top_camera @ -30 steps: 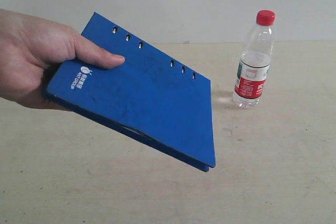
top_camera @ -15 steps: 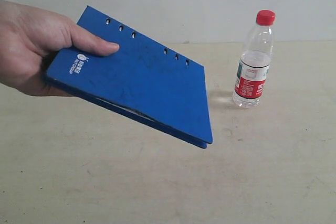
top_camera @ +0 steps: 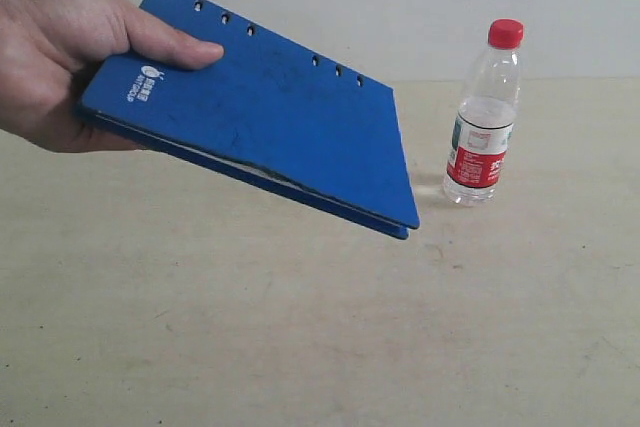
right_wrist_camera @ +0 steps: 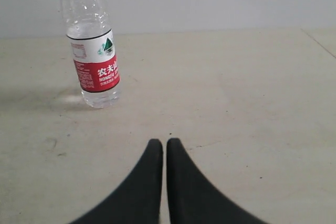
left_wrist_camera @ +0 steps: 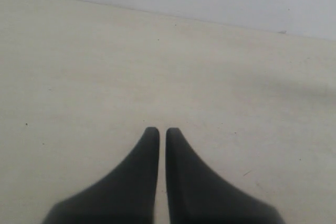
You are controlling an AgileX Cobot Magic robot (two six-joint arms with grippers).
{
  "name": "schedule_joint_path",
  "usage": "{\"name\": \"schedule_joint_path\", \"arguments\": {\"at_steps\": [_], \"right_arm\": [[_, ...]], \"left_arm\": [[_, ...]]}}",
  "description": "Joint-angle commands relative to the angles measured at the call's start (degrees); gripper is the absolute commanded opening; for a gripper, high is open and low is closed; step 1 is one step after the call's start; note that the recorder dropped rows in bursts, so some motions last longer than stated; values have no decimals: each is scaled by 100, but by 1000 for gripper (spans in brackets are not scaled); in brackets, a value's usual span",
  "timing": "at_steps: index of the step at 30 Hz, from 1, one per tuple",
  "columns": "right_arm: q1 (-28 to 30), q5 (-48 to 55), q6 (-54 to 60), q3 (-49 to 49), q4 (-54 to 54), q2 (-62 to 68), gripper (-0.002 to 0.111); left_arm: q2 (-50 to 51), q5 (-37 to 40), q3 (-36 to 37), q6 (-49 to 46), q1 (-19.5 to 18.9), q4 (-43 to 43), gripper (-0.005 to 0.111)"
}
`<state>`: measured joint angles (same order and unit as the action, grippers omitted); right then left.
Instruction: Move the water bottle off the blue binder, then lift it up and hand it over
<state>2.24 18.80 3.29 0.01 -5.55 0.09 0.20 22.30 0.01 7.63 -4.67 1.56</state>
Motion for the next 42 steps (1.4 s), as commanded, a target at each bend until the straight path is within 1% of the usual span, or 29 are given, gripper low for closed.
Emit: {"name": "schedule_joint_path", "arguments": {"at_steps": [1, 6, 42], "right_arm": [[-11, -52, -531, -1, 201, -9, 0], [-11, -40, 183, -1, 249, -9, 0], [-11, -35, 181, -1, 249, -9, 0]], "left_arm": [[-20, -35, -1, -18, 28, 33, 5], [-20, -35, -1, -18, 28, 33, 5], [-20, -35, -1, -18, 28, 33, 5]]}}
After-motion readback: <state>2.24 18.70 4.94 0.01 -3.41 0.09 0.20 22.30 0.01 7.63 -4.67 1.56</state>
